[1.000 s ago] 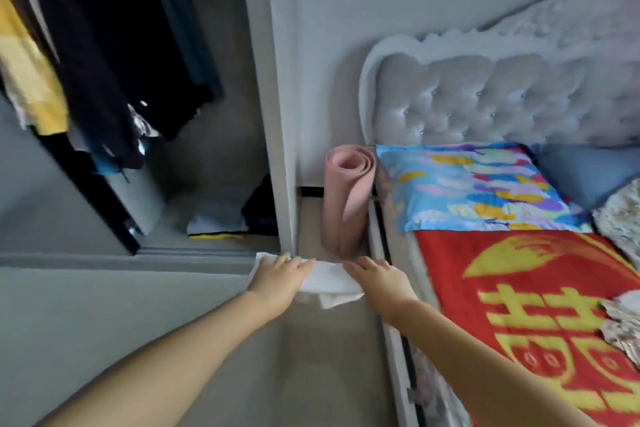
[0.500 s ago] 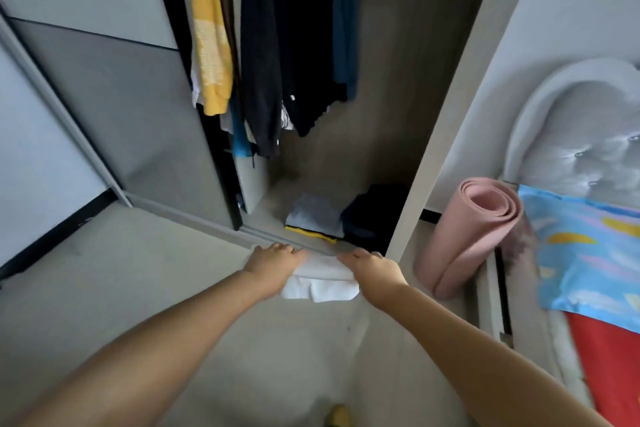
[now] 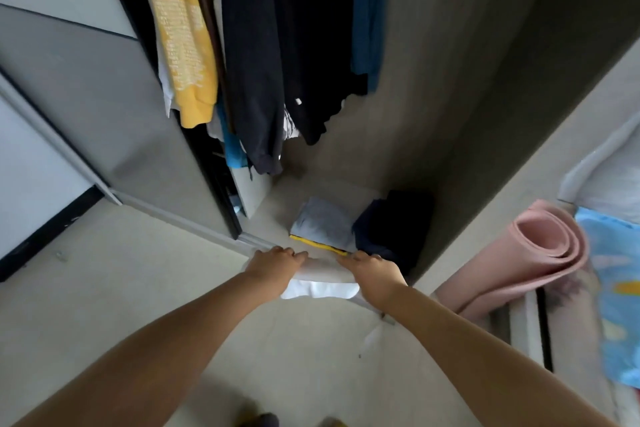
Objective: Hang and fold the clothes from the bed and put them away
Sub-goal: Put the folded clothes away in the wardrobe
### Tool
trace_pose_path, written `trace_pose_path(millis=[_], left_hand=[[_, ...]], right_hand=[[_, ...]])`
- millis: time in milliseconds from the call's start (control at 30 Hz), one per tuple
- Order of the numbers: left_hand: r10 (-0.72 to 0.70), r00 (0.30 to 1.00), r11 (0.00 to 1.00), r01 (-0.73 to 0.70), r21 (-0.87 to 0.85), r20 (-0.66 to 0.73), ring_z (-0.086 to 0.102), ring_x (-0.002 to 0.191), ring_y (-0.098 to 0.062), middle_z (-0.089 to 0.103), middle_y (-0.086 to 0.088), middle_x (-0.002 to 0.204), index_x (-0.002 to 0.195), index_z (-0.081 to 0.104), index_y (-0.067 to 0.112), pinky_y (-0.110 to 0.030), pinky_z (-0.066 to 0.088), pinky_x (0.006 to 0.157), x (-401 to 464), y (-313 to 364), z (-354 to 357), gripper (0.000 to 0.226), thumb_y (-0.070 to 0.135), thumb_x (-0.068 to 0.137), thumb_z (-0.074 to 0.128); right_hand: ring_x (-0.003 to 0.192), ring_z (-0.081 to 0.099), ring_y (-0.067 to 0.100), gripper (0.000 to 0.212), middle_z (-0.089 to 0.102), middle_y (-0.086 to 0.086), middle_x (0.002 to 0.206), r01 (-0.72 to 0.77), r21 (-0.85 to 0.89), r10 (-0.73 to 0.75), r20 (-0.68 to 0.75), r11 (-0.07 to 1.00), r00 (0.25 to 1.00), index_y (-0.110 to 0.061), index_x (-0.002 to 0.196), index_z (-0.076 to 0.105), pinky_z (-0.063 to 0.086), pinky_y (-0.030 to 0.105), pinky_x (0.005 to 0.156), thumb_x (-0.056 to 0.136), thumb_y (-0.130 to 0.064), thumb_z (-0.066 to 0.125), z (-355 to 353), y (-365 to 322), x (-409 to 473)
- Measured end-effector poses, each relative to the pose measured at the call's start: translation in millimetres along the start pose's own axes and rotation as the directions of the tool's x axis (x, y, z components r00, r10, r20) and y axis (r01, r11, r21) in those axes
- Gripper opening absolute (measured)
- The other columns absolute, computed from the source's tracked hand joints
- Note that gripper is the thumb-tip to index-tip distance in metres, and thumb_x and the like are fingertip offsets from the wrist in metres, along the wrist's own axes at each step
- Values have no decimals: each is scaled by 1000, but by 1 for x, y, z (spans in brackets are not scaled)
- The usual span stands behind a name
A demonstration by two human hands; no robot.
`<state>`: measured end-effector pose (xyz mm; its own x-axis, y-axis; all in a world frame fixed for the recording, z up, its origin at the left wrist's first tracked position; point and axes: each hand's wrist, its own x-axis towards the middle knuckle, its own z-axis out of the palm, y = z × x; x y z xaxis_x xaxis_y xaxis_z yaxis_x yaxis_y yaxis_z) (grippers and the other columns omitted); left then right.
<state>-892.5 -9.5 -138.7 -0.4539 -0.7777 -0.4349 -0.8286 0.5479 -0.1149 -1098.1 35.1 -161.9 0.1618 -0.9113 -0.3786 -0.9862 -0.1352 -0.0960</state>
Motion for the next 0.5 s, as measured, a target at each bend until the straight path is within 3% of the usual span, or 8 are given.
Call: trace_pose_path(millis=[333,500], left_hand=[[216,975,976,-214,45,-51,51,118,-29,52,-6,128,138,36,20,-41,45,89,142,-70,-3,58,-3,86,45],[255,964,964,-248,94,-71,44,125,-27,48,-5,132,143,32,23,-40,35,98,226,-109,13,65,-2,84,45]], right_hand=[[116,51,28,77,42,-1,139,-193,60,193,14,979,981,-36,148,23,48,35,81,86,2,48,-4,15,115],[124,44,25,79,38,-3,142,-270,143,275,-15,952,961,-38,150,17,50,36,84,87,0,45,13,13,190]])
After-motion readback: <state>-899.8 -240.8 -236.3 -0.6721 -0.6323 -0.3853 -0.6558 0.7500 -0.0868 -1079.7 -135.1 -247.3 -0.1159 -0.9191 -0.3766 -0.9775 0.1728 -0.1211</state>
